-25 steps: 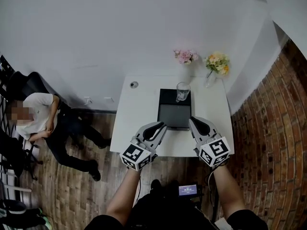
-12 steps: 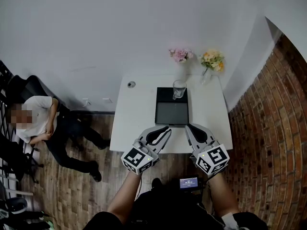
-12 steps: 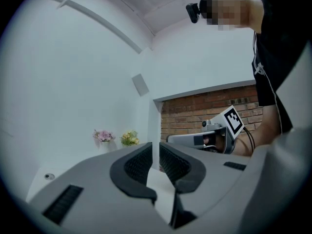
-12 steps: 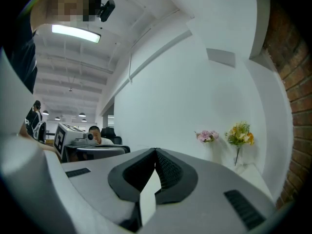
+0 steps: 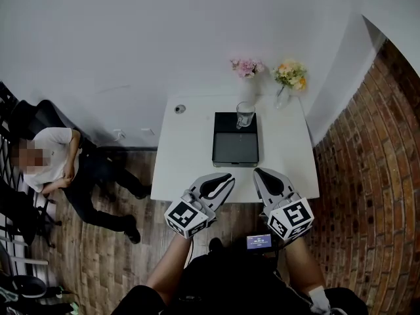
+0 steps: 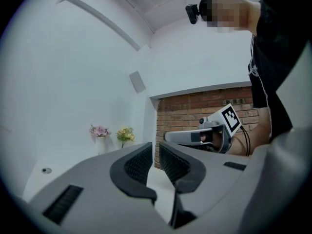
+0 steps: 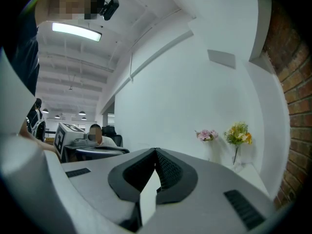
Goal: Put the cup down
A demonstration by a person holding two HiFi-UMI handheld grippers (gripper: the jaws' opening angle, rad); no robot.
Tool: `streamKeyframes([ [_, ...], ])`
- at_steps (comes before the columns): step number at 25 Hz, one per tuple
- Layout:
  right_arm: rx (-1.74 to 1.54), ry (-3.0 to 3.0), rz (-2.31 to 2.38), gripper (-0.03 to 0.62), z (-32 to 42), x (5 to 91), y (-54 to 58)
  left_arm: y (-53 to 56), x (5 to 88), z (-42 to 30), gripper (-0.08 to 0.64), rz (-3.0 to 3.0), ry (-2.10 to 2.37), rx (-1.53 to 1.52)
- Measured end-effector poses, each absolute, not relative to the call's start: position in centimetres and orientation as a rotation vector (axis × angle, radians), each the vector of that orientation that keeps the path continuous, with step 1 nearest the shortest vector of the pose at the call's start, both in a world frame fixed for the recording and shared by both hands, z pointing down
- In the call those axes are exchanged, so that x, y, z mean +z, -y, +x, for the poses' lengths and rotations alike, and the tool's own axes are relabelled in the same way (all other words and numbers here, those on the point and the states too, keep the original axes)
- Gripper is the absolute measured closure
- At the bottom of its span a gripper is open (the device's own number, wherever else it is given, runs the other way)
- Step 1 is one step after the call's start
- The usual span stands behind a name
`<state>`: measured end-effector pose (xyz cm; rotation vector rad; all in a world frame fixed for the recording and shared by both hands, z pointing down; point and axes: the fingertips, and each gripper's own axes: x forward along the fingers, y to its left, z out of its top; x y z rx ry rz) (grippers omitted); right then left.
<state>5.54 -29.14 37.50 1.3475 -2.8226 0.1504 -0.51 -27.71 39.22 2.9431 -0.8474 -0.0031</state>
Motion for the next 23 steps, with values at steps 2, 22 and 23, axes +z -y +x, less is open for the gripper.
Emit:
streamKeyframes([
  [2,0.138,2.825,1.342,0.581,5.2,37.4,29.0,27.6,39.2,-0.6,0.509,2.942,0.848,-0.003],
  [22,0.166,2.811,1.38,0.581,5.2,38.4,29.0,28.0,39.7,-1.3,0.509,2.911,0.867,-0.009],
  [23,0.166,2.813,1.382,0.581,5.2,38.4,29.0,28.0,39.7,-1.3,0.509,2.912,0.869,-0.009],
])
